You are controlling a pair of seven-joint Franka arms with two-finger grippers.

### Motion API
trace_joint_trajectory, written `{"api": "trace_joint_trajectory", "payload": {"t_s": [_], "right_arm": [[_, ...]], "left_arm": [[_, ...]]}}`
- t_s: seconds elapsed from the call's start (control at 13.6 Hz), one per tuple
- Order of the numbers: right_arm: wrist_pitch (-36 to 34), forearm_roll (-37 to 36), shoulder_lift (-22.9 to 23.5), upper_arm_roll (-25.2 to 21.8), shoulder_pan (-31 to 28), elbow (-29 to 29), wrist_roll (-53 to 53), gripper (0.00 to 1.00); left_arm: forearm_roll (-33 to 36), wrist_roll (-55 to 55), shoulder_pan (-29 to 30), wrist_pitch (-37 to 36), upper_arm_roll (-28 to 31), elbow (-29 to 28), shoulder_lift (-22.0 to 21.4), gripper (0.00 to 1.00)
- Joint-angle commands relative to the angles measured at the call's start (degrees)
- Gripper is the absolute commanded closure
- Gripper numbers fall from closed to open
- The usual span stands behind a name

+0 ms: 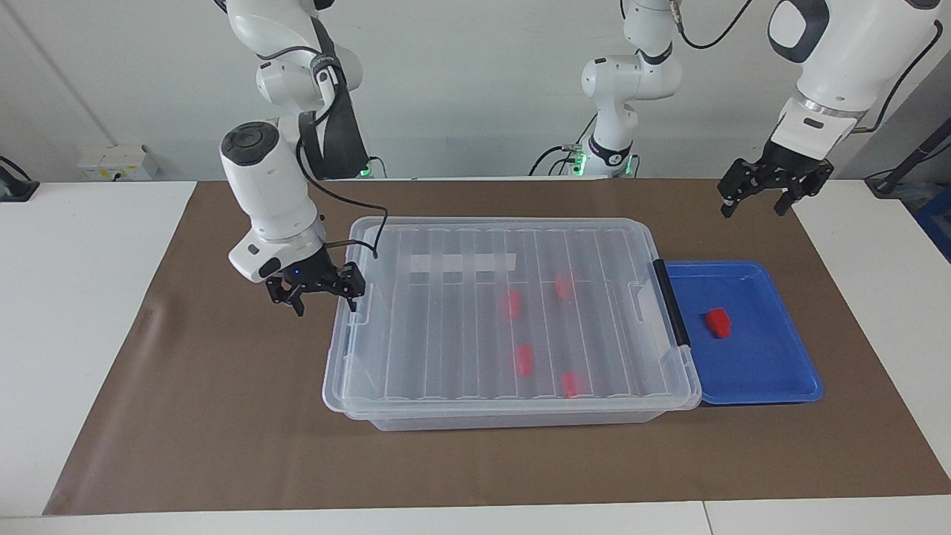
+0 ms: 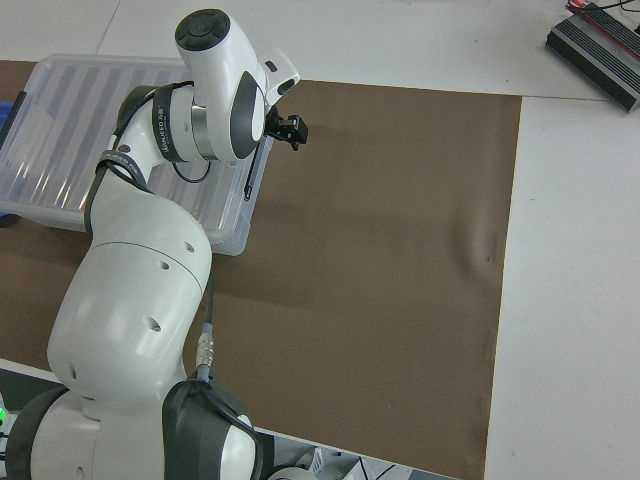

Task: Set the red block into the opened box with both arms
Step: 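Reach the right gripper to the edge of the clear lid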

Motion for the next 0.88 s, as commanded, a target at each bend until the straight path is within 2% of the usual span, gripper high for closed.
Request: {"api": "trace_joint_trajectory", "payload": {"t_s": [0.0, 0.81], "right_arm": [[1.26, -1.72, 0.08, 0.45, -1.28, -0.24, -0.30, 0.00], [-1.64, -3.83, -0.53, 0.18, -4.80, 0.20, -0.38, 0.00]], "left_arm": [[1.15, -0.84, -0.72, -0.62, 0.54, 0.49, -0.28, 0.00], [1.15, -0.84, -0.72, -0.62, 0.54, 0.40, -0.28, 0.00]]}}
